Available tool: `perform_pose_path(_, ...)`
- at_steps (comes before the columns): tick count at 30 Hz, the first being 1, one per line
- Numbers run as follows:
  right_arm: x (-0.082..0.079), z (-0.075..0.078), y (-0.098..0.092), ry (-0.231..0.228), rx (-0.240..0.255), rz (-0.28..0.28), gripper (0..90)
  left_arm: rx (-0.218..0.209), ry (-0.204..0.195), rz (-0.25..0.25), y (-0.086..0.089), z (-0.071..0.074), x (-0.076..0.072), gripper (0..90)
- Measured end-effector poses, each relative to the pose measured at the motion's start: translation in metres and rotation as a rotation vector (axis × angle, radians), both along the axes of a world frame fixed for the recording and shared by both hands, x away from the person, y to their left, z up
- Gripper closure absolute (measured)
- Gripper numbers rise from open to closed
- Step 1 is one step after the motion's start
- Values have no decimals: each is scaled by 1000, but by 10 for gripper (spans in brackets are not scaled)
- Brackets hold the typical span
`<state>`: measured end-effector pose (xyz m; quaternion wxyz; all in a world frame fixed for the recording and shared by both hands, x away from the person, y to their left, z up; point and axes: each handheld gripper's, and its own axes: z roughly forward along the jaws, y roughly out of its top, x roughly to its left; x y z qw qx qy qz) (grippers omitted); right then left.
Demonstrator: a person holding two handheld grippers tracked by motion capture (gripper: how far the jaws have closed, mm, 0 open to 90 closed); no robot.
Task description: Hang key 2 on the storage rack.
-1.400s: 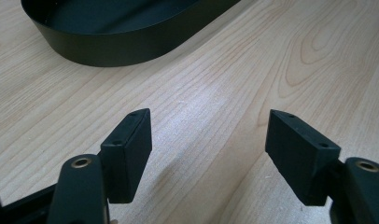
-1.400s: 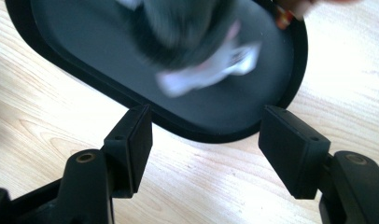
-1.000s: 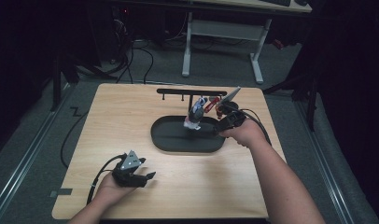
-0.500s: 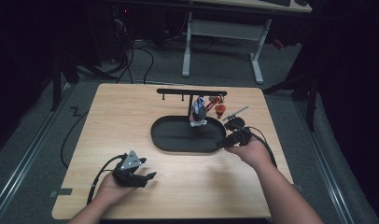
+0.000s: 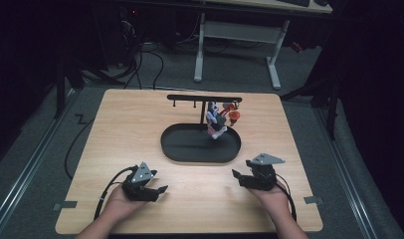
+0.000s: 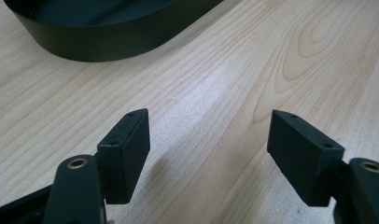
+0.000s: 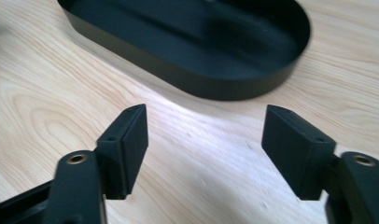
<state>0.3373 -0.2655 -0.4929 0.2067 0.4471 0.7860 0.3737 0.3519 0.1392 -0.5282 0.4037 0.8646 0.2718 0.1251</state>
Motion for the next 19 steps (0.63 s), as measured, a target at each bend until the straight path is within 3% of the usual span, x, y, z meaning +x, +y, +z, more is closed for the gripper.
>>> perform_pose_path(3,-14,-8,-9,-73,11,-32,262,-13,2,18,1,-1,1,299)
perform_pose_path(6,-36,-20,-21,-157,73,-86,244,-27,3,38,2,0,1,297)
perform_pose_path(8,-42,-14,-30,-135,87,-90,235,-29,9,44,2,-1,2,293)
perform_pose_path(10,-46,-13,-40,-177,77,-115,237,-15,15,45,0,-2,2,285)
perform_pose_path(12,-45,-19,-48,-139,93,-146,234,-13,9,51,-1,-2,2,284)
perform_pose_path(19,-39,-26,-48,-128,112,-180,227,-26,-10,47,1,2,-1,274)
